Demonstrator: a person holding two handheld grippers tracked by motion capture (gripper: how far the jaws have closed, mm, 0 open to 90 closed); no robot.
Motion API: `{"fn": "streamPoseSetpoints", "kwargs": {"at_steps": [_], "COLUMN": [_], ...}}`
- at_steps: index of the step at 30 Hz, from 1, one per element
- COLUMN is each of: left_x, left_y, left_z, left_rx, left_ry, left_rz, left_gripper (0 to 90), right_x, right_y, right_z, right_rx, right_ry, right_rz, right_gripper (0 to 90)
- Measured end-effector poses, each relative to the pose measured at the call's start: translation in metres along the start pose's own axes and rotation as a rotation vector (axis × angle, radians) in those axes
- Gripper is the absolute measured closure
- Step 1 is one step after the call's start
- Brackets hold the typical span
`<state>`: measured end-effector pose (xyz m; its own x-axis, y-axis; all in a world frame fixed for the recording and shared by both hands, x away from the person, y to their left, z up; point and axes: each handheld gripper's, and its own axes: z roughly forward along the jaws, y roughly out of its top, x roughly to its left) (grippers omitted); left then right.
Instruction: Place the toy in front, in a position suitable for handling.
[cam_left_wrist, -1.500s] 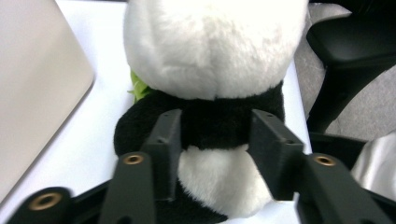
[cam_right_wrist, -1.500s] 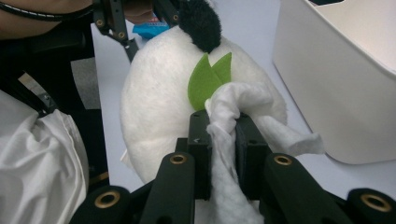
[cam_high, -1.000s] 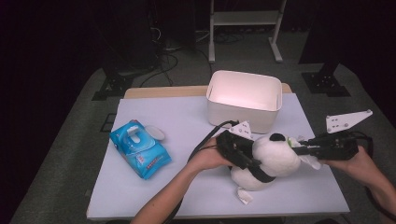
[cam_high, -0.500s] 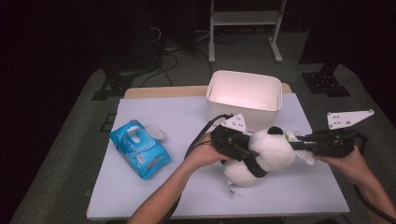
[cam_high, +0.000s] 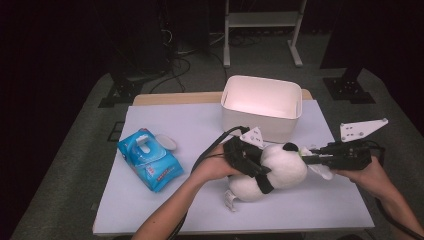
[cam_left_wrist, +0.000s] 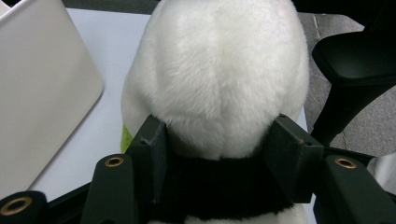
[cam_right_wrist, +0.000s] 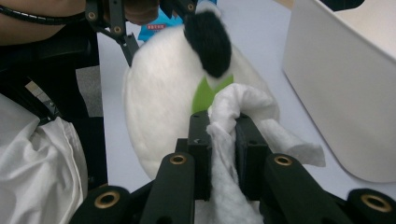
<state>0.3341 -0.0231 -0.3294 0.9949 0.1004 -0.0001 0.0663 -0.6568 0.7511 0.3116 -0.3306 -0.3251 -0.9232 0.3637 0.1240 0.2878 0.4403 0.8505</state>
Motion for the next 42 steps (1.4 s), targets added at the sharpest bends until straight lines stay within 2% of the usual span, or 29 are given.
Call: {"fn": "streamPoseSetpoints", "kwargs": {"at_steps": [2,5,7,10,14,17,21,26,32,37,40,42], "left_x": [-0.003,-0.005,-0.005,-0.008,-0.010,-0.010,-0.007,0.002,0.014,0.021,0.021,0.021], "left_y": [0.003,0.007,0.008,0.011,0.015,0.015,0.017,0.013,0.008,0.004,0.002,0.002], "left_z": [0.006,0.012,0.014,0.019,0.025,0.023,0.015,0.008,0.004,0.004,0.007,0.006], "left_rx": [0.011,0.031,0.030,0.043,0.078,0.061,0.061,0.061,0.084,0.102,0.111,0.124], "left_ry": [-0.006,0.002,-0.001,-0.003,-0.001,-0.016,0.000,0.012,0.025,0.014,-0.009,0.002], "left_rz": [0.015,0.025,0.024,0.038,0.062,0.057,0.058,0.022,-0.013,-0.045,-0.036,-0.011], "left_gripper": [42.6,42.3,42.2,41.9,40.5,41.8,41.6,41.5,42.6,42.9,51.4,64.1], "right_x": [0.001,0.005,0.004,0.006,0.008,0.005,0.002,0.001,0.003,0.003,0.003,0.004], "right_y": [0.005,0.011,0.011,0.011,0.006,-0.006,-0.018,-0.029,-0.030,-0.029,-0.029,-0.029], "right_z": [-0.003,0.001,0.000,-0.001,0.007,0.008,0.008,0.010,0.015,0.022,0.026,0.027], "right_rx": [-0.040,0.001,-0.004,-0.026,0.053,0.075,0.097,0.084,0.085,0.087,0.085,0.088], "right_ry": [0.027,0.007,0.006,0.034,0.001,0.003,-0.011,0.010,0.036,0.060,0.070,0.077], "right_rz": [-0.003,-0.035,-0.034,-0.042,-0.053,-0.022,-0.001,0.027,0.022,0.022,0.021,0.021], "right_gripper": [78.7,78.6,78.6,78.6,78.6,78.7,78.6,78.6,78.7,78.7,78.7,78.7]}}
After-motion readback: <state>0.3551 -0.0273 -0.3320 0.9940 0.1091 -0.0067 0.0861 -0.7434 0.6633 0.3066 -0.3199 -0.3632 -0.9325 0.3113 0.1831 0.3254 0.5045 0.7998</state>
